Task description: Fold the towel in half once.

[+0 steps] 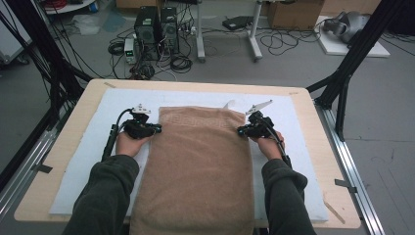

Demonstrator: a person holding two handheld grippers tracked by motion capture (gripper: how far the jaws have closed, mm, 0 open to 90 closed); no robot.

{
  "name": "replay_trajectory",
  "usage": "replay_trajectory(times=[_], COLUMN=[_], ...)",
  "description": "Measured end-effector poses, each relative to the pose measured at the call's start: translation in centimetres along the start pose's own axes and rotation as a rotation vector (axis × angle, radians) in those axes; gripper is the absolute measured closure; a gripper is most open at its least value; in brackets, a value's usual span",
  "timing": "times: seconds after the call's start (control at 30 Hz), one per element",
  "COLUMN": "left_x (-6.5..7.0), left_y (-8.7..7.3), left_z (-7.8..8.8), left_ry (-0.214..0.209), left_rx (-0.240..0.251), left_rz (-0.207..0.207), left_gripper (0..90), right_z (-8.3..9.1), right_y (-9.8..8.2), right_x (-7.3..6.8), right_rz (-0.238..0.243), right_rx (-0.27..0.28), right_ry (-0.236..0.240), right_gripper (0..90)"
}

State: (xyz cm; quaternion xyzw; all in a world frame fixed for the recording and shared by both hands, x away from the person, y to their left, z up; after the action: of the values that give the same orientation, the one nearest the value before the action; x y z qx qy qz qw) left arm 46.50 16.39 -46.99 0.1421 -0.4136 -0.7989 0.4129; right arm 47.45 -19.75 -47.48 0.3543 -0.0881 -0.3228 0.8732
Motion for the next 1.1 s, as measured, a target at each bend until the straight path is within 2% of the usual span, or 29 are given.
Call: replay_trajectory(times=[0.07,0.17,0.23,0.3,0.4,0.43,0.53,0.6,0.67,0.77,0.93,0.97,1.03,1.1], left_x=[0.1,0.5,0.9,1.8,3.2,3.7,5.0,5.8,6.6,7.7,8.6,8.5,8.4,8.2], left_y=[0.4,1.0,1.2,1.1,0.1,-0.4,-2.1,-3.6,-5.1,-7.5,-10.1,-10.4,-10.4,-10.0], left_z=[1.0,2.8,4.1,5.3,7.0,7.5,8.9,9.6,10.0,10.2,10.0,9.9,10.0,10.4], left_ry=[-0.012,-0.019,-0.027,-0.027,-0.032,-0.031,-0.048,-0.048,-0.067,-0.077,-0.099,-0.105,-0.116,-0.127], left_rx=[0.026,0.055,0.069,0.08,0.083,0.082,0.102,0.102,0.122,0.108,0.082,0.075,0.07,0.066], left_rz=[0.003,-0.007,-0.013,-0.046,-0.081,-0.096,-0.105,-0.127,-0.113,-0.119,-0.14,-0.133,-0.115,-0.103], left_gripper=[85.0,85.0,84.9,84.8,84.6,84.6,84.7,84.6,84.6,84.6,83.7,81.8,72.2,61.5], right_z=[0.7,2.2,3.5,4.8,6.7,7.2,8.2,8.4,8.3,7.7,6.3,6.0,5.5,5.8], right_y=[0.5,1.5,2.0,2.1,2.1,2.0,1.2,0.2,-1.2,-3.9,-7.0,-7.4,-7.7,-7.4], right_x=[-0.2,-0.9,-1.5,-2.1,-3.7,-4.4,-6.7,-8.2,-9.2,-10.5,-11.6,-11.6,-11.5,-11.6], right_rz=[-0.004,0.017,0.019,0.004,0.015,0.033,0.083,0.101,0.112,0.094,0.079,0.073,0.059,0.068], right_rx=[0.025,0.065,0.103,0.126,0.143,0.149,0.13,0.116,0.114,0.112,0.06,0.058,0.051,0.057], right_ry=[0.021,0.044,0.082,0.113,0.147,0.158,0.174,0.181,0.194,0.218,0.22,0.221,0.228,0.226], right_gripper=[85.1,85.1,85.3,85.2,85.1,85.1,85.0,85.0,85.0,85.0,84.8,84.4,80.3,72.2])
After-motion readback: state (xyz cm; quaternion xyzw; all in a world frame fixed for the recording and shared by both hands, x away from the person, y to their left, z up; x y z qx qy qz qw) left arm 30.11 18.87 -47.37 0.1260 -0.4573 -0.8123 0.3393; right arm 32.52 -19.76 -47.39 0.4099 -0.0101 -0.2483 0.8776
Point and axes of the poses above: each handheld gripper's, and its own axes: z roughly backward along the jaws, y roughly out of its top, x roughly to its right, the point moved 7 cm from there along -z, roughly forward along the jaws
